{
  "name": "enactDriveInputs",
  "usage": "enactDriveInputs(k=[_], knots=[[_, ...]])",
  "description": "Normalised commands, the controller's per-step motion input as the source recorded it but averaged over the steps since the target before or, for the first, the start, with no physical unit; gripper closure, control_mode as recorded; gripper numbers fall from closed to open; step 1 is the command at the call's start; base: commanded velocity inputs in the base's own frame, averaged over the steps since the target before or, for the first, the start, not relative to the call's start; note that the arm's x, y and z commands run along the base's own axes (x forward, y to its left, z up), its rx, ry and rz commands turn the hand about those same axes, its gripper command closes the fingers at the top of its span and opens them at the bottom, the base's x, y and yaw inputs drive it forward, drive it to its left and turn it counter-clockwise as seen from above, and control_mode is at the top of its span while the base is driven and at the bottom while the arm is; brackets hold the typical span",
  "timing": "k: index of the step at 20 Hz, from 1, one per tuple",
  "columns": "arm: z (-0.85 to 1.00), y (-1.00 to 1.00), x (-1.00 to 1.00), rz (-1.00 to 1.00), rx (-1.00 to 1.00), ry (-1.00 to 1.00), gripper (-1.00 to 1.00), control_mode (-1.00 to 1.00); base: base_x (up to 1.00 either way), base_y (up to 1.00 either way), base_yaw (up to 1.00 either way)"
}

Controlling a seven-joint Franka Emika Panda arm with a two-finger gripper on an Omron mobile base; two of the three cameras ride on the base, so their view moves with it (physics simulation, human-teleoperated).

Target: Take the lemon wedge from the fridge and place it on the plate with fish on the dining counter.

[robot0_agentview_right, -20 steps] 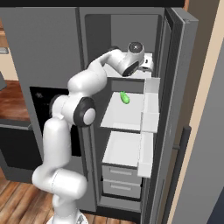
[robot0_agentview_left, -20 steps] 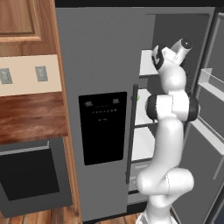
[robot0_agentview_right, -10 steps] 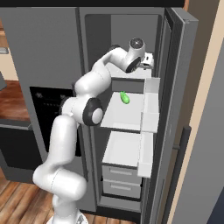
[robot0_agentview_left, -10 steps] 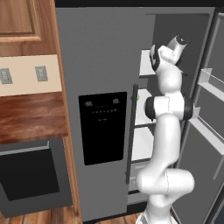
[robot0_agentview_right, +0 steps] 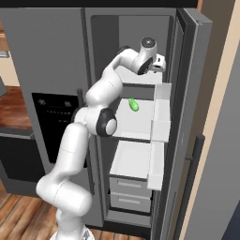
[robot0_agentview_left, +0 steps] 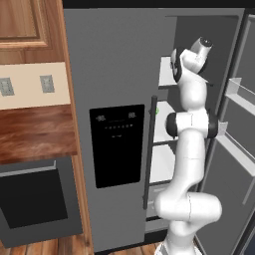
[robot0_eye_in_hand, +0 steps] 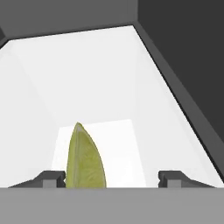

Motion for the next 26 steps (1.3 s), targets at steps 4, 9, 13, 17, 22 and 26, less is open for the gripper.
enactDriveInputs(k=[4, 9, 13, 17, 22, 26], knots=[[-0.01, 0.0, 0.05, 0.0, 0.0, 0.01, 1.0, -1.0, 0.0, 0.0, 0.0], [0.0, 0.0, 0.0, 0.0, 0.0, 0.0, 1.0, -1.0, 0.0, 0.0, 0.0], [0.0, 0.0, -0.06, 0.0, 0.0, 0.0, 1.0, -1.0, 0.0, 0.0, 0.0], [0.0, 0.0, -0.46, 0.0, 0.0, 0.0, 1.0, -1.0, 0.0, 0.0, 0.0], [0.0, 0.0, -0.84, 0.0, 0.0, -0.04, 1.0, -1.0, 0.0, 0.0, 0.0], [-0.09, 0.01, -1.0, 0.01, 0.0, -0.09, 1.0, -1.0, 0.0, 0.0, 0.0]])
